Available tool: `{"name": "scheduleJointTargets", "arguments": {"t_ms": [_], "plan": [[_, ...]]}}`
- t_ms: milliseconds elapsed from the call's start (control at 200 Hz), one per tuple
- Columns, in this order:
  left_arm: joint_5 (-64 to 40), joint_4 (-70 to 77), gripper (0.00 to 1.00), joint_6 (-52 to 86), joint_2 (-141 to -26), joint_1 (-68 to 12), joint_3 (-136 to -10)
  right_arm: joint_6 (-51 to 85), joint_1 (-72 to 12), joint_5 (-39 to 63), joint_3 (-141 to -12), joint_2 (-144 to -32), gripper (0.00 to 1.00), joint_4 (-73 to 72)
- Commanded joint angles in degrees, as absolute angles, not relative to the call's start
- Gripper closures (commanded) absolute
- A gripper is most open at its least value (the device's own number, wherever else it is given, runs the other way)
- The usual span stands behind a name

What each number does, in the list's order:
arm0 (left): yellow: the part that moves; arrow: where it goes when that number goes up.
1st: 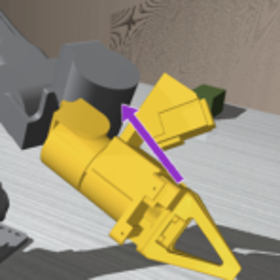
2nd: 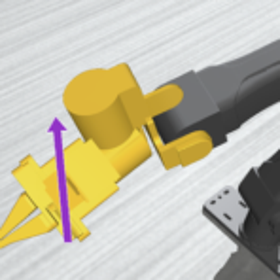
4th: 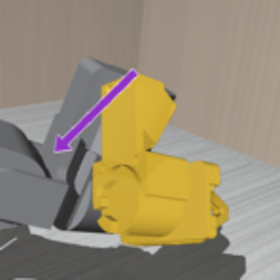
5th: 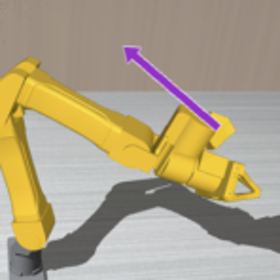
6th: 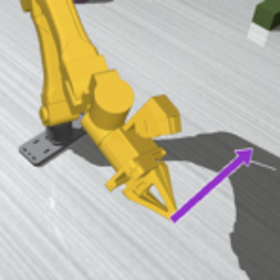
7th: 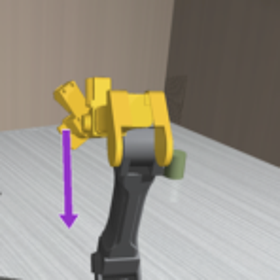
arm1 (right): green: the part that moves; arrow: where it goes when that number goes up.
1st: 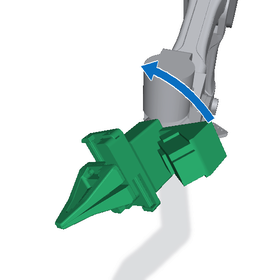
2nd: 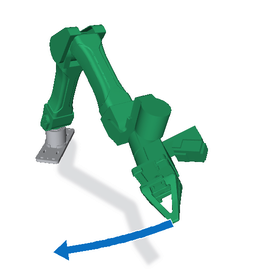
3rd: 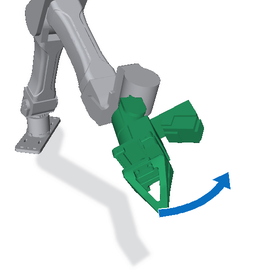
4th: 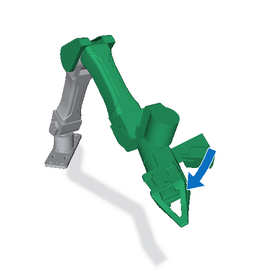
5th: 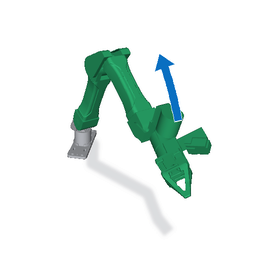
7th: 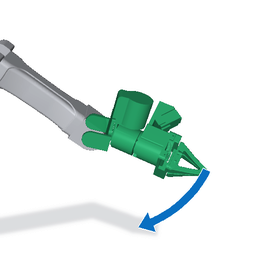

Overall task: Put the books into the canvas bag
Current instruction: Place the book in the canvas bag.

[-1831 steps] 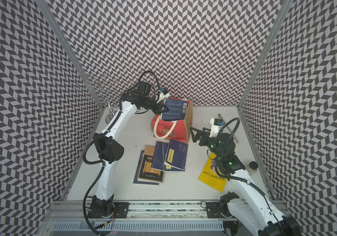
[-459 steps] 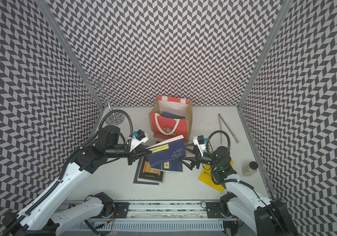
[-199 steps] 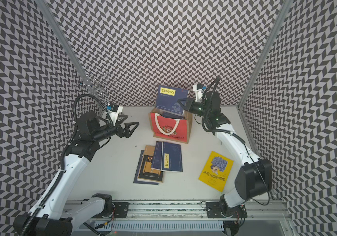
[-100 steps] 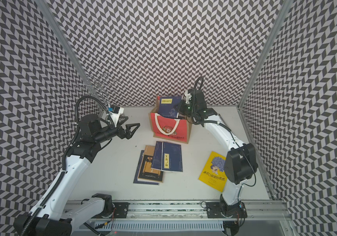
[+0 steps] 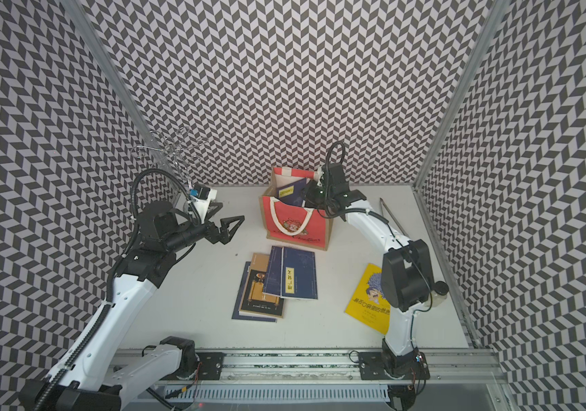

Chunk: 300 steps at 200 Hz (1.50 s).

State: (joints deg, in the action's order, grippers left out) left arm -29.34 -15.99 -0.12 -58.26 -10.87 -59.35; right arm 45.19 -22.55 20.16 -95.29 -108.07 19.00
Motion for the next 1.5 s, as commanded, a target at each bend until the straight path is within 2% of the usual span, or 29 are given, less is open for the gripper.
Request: {"name": "scheduleJointTargets", "arguments": {"t_ms": [0,110,275,421,521,621,751,891,991,1157,1497], "plan": [[-28.7,-16.3,0.0,-0.8,-57.3,-11.1,-58.8,44.6,-22.5,18.7,-97.4,-108.7,0.54,17.2],[-28.7,-16.2,0.0,-0.7,-57.3,-11.1,-58.8,43.2,-22.5,16.7,-98.0,-108.3,0.41,17.8],[-28.7,-15.9,0.0,-0.2,-57.4,-11.0,-58.5,38.0,-22.7,13.2,-102.8,-107.8,0.33,21.4],[-30.1,-14.7,0.0,1.2,-57.8,-10.9,-57.6,30.8,-23.4,12.6,-102.1,-102.6,0.11,20.7],[-33.1,-13.1,0.0,4.3,-58.7,-11.0,-56.3,27.0,-23.9,12.3,-97.5,-97.3,0.04,20.8],[-34.7,-10.3,0.0,10.4,-58.8,-11.0,-53.5,24.6,-24.1,13.0,-88.6,-90.2,0.03,19.9],[-36.2,-4.8,0.0,17.7,-58.1,-11.8,-46.9,24.2,-24.9,16.9,-70.3,-79.3,0.01,12.9],[-30.2,-1.0,0.0,21.7,-57.3,-18.0,-40.7,25.9,-26.9,18.1,-52.4,-69.0,0.01,6.7],[-25.8,1.1,0.0,25.2,-57.6,-22.8,-37.9,27.3,-28.7,17.8,-43.8,-65.6,0.01,3.7],[-25.2,7.4,0.0,31.3,-58.9,-26.3,-32.7,27.9,-30.0,18.5,-36.0,-68.6,0.01,0.9],[-22.2,8.2,0.01,35.7,-64.6,-31.8,-31.3,23.9,-30.6,19.7,-36.9,-84.7,0.01,-0.7]]}}
